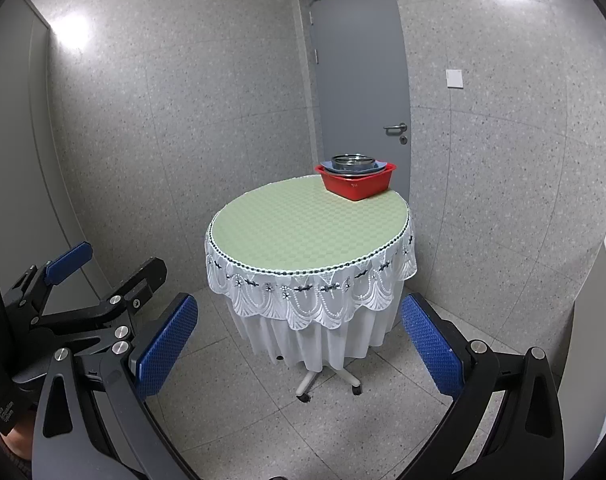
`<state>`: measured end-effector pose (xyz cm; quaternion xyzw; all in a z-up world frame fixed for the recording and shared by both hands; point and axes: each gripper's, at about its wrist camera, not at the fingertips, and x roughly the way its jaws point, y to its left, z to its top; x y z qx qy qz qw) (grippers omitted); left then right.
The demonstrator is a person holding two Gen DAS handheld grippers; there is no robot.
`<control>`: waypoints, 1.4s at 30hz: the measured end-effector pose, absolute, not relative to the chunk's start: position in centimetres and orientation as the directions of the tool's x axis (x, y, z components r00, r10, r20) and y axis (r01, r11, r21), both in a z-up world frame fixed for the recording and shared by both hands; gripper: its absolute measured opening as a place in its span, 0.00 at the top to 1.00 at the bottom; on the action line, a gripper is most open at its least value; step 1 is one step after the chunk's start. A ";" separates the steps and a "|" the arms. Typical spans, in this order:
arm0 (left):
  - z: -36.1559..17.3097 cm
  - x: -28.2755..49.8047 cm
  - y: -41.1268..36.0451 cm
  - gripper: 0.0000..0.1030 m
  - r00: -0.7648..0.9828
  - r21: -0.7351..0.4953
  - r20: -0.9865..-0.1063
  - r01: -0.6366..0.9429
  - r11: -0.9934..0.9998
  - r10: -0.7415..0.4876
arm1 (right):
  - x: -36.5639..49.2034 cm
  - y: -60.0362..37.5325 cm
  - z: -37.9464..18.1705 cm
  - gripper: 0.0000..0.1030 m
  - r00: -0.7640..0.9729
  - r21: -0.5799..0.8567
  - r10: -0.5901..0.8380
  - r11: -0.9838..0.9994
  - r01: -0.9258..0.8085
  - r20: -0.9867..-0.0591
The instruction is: Organize plates and bowls
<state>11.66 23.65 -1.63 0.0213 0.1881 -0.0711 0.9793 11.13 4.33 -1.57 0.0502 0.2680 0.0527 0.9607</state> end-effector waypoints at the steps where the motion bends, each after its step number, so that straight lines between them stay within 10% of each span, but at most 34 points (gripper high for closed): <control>1: -1.7 11.7 23.7 0.01 0.918 0.015 -0.373 0.148 0.989 -0.132 | 11.1 4.3 -1.6 0.00 0.851 0.125 0.127 0.989 -0.074 -0.510; 42: -1.7 11.5 23.1 0.01 0.917 0.019 -0.378 0.143 0.989 -0.126 | 11.4 4.1 -2.0 0.00 0.842 0.140 0.136 0.988 -0.073 -0.522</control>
